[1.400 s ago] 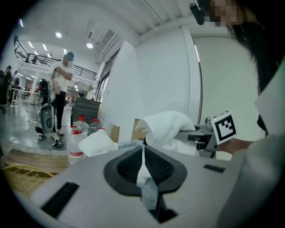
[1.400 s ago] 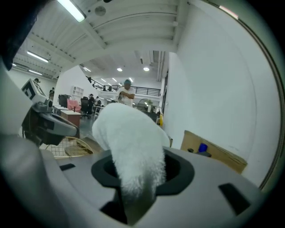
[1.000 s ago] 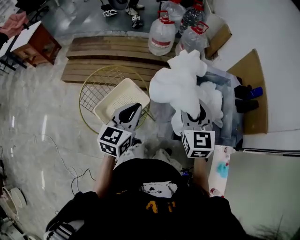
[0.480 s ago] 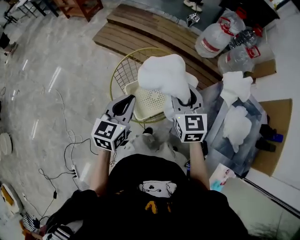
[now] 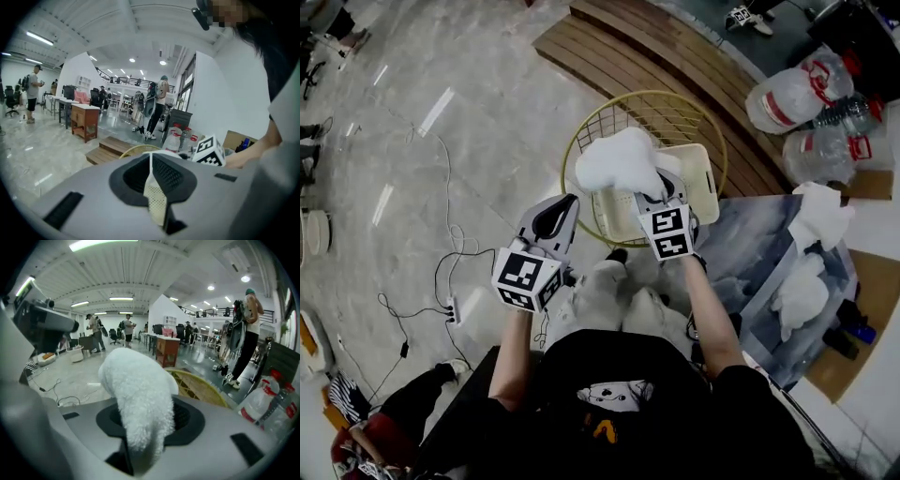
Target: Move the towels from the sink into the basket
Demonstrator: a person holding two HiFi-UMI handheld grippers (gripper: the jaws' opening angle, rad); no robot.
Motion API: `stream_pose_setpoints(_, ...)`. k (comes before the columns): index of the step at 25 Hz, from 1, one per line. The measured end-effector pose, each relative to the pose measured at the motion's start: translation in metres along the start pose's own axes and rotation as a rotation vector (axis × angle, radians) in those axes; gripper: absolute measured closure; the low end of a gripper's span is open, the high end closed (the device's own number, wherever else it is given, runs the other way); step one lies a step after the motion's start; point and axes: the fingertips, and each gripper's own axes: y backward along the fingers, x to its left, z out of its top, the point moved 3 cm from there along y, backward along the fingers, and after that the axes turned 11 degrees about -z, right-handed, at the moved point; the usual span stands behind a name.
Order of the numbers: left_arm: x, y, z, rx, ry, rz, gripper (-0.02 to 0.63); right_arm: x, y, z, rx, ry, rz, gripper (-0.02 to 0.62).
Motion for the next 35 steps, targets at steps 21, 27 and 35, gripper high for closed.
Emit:
stream_pose_setpoints(21, 0.054, 0.016, -0.061, 0.071, 0.107, 0.085, 0.589, 0.074, -0.165, -0.148, 0.467, 0.102, 0.224, 0.298)
stream_pose_setpoints(27, 0.048, -0.006, -0.032, 0.044, 0.083, 0.023, 0.589, 0.059, -0.109, -0.107, 0.36, 0.064, 0.237, 0.291)
stream_pose_setpoints(35, 0.001, -0.051, 0.018, 0.023, -0.022, -0.174, 0.589, -0.006, 0.003, -0.013, 0.049, -0.188, 0.039, 0.394)
